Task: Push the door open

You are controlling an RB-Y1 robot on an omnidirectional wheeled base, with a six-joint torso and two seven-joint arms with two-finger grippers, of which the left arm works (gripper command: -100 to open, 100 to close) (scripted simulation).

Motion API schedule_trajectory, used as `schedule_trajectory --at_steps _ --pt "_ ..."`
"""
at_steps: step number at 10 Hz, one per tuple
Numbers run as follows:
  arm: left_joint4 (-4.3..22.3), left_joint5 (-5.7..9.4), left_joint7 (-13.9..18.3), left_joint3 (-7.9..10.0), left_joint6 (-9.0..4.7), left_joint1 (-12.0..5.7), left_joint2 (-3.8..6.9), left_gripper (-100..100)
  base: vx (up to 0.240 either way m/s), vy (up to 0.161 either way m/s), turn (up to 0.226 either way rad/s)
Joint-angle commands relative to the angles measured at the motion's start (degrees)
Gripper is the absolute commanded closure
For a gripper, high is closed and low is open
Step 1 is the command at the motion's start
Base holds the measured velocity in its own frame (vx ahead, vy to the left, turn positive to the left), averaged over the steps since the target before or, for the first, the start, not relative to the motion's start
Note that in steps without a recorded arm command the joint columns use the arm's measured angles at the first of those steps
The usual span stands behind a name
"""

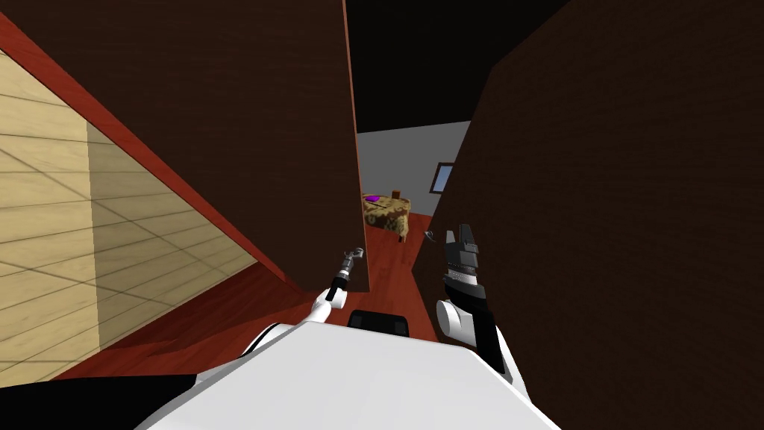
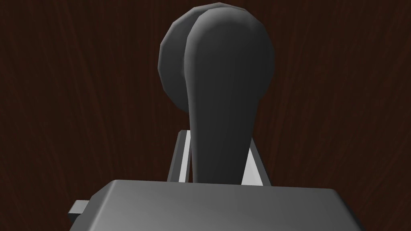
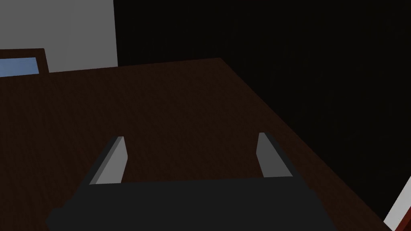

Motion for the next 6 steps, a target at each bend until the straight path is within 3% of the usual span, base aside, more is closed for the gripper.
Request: schedule_trajectory --at_steps 1,6 --pt "0.84 0.92 -0.9 1.76 -0.82 -0.6 0.56 100 0.169 -0.061 0.072" --pt "0.98 2.36 -2.73 4.38 -0.78 -0.69 -0.06 100 0.153 -0.071 0.067"
